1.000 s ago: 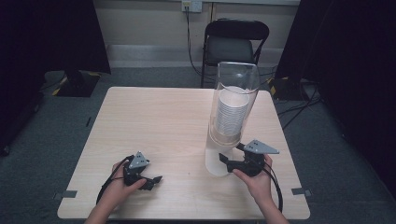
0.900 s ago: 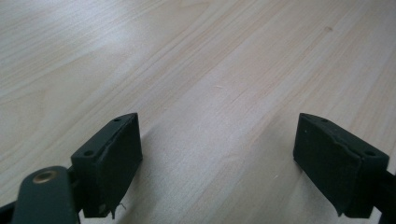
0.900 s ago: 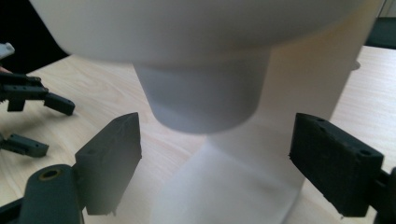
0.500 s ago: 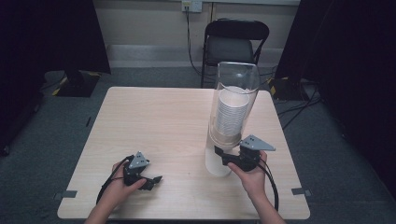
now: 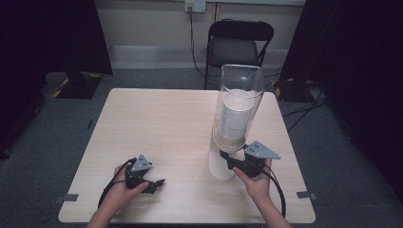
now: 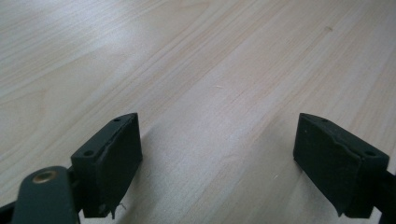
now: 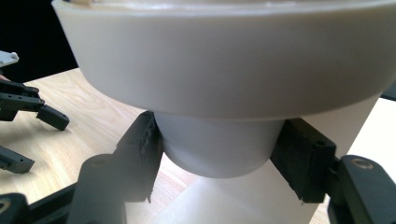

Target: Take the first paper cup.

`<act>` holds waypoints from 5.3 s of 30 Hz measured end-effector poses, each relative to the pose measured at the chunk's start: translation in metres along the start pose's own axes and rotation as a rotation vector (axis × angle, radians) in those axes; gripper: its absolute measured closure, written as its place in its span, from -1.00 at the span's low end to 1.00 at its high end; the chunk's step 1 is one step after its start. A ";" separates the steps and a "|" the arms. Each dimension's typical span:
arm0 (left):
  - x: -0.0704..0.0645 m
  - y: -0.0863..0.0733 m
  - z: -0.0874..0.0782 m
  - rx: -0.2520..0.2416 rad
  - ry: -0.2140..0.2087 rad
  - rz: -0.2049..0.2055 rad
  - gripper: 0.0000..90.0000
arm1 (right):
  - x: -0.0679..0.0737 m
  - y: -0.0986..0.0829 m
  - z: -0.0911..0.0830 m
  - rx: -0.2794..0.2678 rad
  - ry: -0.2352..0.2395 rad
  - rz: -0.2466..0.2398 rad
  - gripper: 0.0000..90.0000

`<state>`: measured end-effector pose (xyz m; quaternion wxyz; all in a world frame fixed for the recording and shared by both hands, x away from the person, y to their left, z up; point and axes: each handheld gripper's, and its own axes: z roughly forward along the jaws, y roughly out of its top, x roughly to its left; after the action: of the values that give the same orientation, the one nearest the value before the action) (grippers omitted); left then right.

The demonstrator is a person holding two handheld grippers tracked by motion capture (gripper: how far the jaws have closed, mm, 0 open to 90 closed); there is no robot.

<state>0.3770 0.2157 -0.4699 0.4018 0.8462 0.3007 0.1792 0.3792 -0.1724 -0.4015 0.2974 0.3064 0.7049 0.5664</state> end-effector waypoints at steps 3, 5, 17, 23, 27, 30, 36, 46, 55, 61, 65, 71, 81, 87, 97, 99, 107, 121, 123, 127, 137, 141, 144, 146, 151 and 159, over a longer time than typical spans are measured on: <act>0.000 0.000 0.000 -0.003 0.000 0.000 -0.67 | 0.000 -0.001 0.000 0.000 0.006 0.006 -0.18; 0.000 0.000 0.000 -0.001 0.000 0.000 -0.67 | 0.000 -0.002 0.000 -0.001 0.002 0.004 -0.18; 0.000 0.000 0.000 -0.001 0.001 0.001 -0.67 | 0.001 -0.004 0.000 -0.011 -0.005 -0.010 -0.17; 0.000 0.000 0.000 -0.001 0.001 0.001 -0.67 | 0.002 -0.005 -0.001 -0.001 -0.018 -0.019 -0.17; 0.000 0.000 0.000 -0.001 0.000 0.000 -0.67 | 0.003 -0.006 -0.001 0.000 -0.019 -0.024 -0.16; 0.000 0.000 0.000 0.000 0.001 0.002 -0.67 | 0.002 -0.006 0.000 0.003 -0.018 -0.030 -0.16; 0.000 0.000 0.000 0.000 0.001 0.002 -0.67 | 0.001 -0.015 0.003 0.162 0.042 -0.101 1.00; 0.001 0.000 0.001 -0.003 -0.009 0.005 -0.68 | -0.001 -0.023 -0.005 0.153 -0.008 -0.034 -0.24; 0.001 0.000 0.001 -0.002 -0.011 0.005 -0.68 | 0.002 -0.016 -0.005 0.128 0.001 0.009 -0.46; 0.001 0.000 0.001 -0.002 -0.011 0.002 -0.68 | -0.001 -0.002 -0.004 0.070 -0.011 0.031 -0.58; 0.001 0.000 0.001 -0.002 -0.011 0.003 -0.68 | -0.002 0.009 0.000 0.027 -0.014 0.048 -0.61; 0.001 0.000 0.001 -0.002 -0.011 0.005 -0.68 | -0.003 0.017 0.009 0.008 -0.034 0.026 -0.63; 0.001 0.000 0.001 -0.005 -0.010 0.002 -0.68 | -0.001 0.016 0.010 0.007 0.019 0.011 -0.24; 0.001 0.000 0.001 -0.004 -0.008 0.005 -0.68 | -0.001 -0.005 0.015 0.126 0.003 -0.039 -0.20; 0.001 0.000 0.001 -0.003 -0.011 0.004 -0.68 | -0.006 -0.021 0.011 0.150 0.040 -0.026 -0.23; 0.001 0.000 0.001 -0.005 -0.011 0.002 -0.68 | -0.005 -0.024 0.012 0.138 0.050 -0.016 -0.26; 0.001 0.000 0.001 -0.003 -0.011 0.005 -0.68 | -0.005 -0.017 0.006 0.125 0.041 0.008 -0.28; 0.001 0.000 0.001 -0.001 -0.008 0.006 -0.68 | -0.006 -0.040 0.014 0.267 0.090 -0.013 -0.27; 0.001 0.000 0.000 0.002 -0.007 0.006 -0.68 | -0.007 -0.042 0.014 0.275 0.088 -0.014 -0.27; 0.001 0.000 0.000 0.001 -0.007 0.007 -0.68 | -0.010 -0.046 0.013 0.305 0.090 -0.021 -0.27; 0.001 0.000 0.000 0.000 -0.008 0.008 -0.68 | -0.015 -0.047 -0.006 0.338 0.085 -0.053 -0.27; 0.001 0.000 0.000 0.000 -0.008 0.008 -0.68 | -0.020 -0.050 -0.016 0.325 0.088 -0.041 -0.27; 0.001 0.000 0.000 0.001 -0.008 0.008 -0.68 | -0.020 -0.051 -0.023 0.332 0.090 -0.057 -0.27; 0.001 0.000 0.000 0.000 -0.008 0.008 -0.68 | -0.020 -0.051 -0.025 0.333 0.093 -0.059 -0.27; 0.001 0.000 0.000 0.000 -0.008 0.008 -0.68 | -0.022 -0.055 -0.040 0.357 0.097 -0.065 -0.27; 0.001 0.000 0.000 0.006 -0.012 0.018 -0.68 | -0.019 -0.059 -0.055 0.330 0.123 -0.049 -0.27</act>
<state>0.3773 0.2163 -0.4695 0.3995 0.8511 0.2912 0.1771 0.3435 -0.2316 -0.4483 0.2130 0.2985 0.8124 0.4533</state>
